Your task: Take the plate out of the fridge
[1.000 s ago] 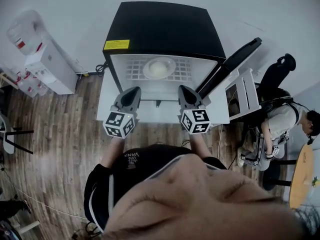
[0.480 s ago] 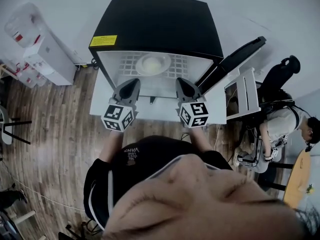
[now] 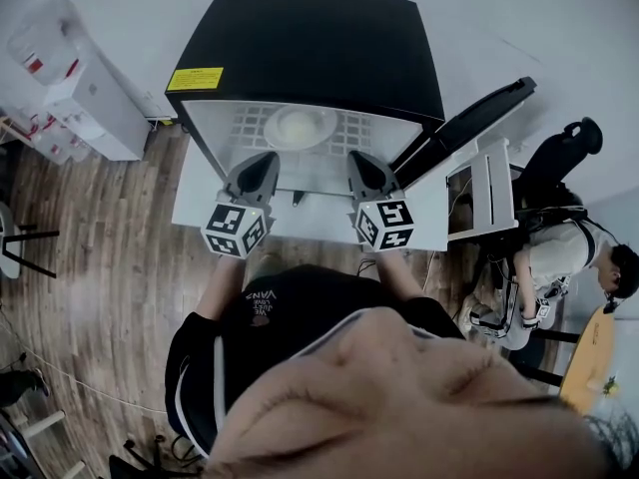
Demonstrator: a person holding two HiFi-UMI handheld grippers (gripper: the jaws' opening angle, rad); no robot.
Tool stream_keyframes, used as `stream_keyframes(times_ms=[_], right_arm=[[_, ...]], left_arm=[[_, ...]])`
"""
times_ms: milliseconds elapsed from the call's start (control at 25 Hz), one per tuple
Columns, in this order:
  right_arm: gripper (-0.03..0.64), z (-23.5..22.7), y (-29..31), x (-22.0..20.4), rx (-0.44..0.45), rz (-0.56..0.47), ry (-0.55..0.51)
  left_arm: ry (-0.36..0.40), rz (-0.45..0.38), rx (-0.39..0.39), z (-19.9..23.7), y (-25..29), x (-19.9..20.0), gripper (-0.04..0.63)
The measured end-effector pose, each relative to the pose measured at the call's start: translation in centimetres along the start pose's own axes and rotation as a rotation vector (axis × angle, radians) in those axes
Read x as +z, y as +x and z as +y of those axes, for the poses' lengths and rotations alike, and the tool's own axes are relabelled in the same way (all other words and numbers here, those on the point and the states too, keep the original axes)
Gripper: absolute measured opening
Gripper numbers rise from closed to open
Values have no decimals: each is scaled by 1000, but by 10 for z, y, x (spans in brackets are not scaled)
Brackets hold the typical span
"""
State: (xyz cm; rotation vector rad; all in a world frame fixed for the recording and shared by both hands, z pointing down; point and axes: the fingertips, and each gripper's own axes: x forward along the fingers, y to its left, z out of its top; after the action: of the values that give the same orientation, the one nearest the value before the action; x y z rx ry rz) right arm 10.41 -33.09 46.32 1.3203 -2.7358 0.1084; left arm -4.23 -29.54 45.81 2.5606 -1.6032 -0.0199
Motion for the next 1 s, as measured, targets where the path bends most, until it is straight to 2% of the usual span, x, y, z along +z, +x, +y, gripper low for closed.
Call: stream_keyframes(times_ms=[400, 800, 1000], right_arm=[[12, 0, 17, 3, -62, 0, 30], [12, 8, 29, 5, -90, 1, 43], [12, 9, 34, 5, -99, 6, 43]], left_arm=[[-21, 25, -31, 25, 11, 5, 17], [-26, 44, -72, 37, 16, 6, 17], [-45, 71, -69, 43, 19, 1, 17]])
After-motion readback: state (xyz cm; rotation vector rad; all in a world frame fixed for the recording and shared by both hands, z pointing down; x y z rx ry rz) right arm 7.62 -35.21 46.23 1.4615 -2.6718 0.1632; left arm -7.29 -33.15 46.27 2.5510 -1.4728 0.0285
